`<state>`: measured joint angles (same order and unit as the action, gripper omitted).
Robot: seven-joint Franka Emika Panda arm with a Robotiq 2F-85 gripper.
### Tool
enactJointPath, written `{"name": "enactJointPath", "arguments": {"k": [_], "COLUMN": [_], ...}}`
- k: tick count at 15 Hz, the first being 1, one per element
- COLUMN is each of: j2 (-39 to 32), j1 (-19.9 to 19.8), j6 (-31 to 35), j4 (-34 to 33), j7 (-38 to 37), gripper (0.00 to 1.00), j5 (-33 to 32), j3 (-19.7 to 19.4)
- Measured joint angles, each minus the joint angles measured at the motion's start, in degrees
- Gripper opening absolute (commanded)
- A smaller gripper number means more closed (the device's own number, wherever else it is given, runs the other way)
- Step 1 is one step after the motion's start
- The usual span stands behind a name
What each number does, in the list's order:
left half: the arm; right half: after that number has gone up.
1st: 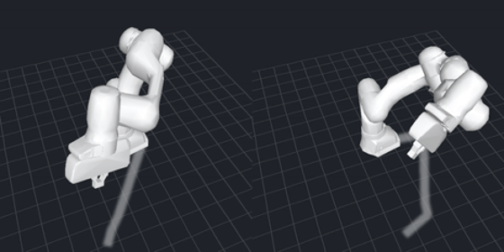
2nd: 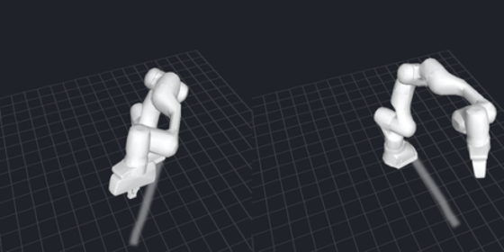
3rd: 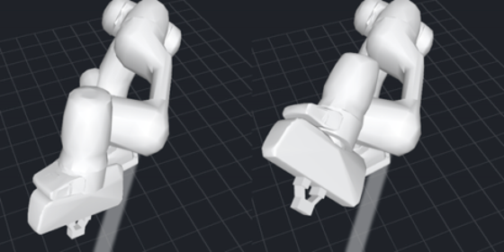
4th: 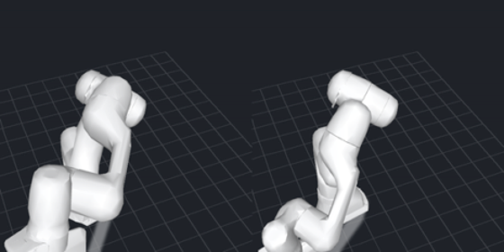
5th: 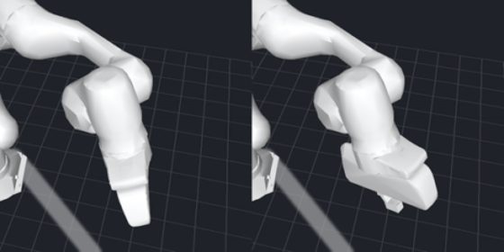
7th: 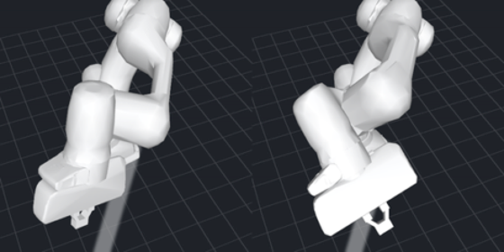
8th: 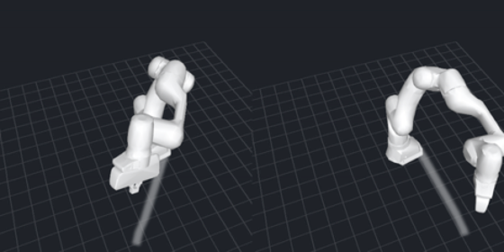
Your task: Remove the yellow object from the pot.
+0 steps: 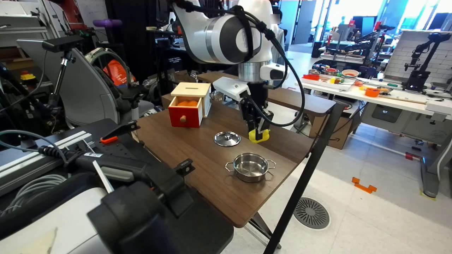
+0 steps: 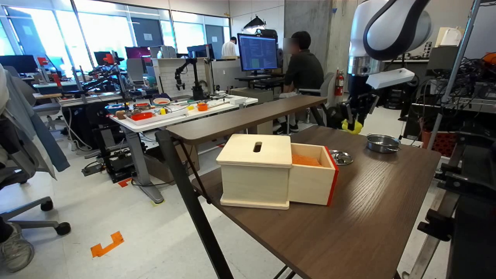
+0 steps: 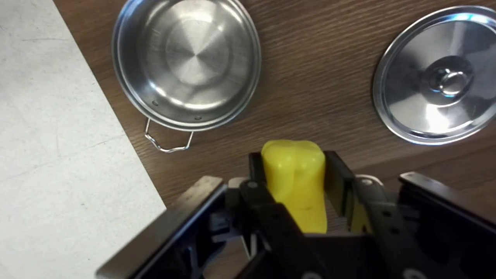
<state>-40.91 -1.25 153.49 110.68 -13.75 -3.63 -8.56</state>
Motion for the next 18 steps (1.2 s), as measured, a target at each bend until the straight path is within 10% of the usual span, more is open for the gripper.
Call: {"name": "enactJointPath", "arguments": {"k": [3, 5, 9, 18], "j2": [-4.8, -7.4, -10.3, -6.3], "j1": [0.6, 0.9, 1.3, -1.2], "j6": [-1.9, -3.2, -6.3, -11.7], "j4": [-5.2, -8.3, -13.1, -14.0], "j7": [-1.5, -2.2, -2.8, 2.9], "gripper": [0.16, 0.67, 0.95, 1.0], "j5": [0.6, 0.8, 0.8, 3.0], "j3": [0.1, 0.2, 0.2, 3.4]}}
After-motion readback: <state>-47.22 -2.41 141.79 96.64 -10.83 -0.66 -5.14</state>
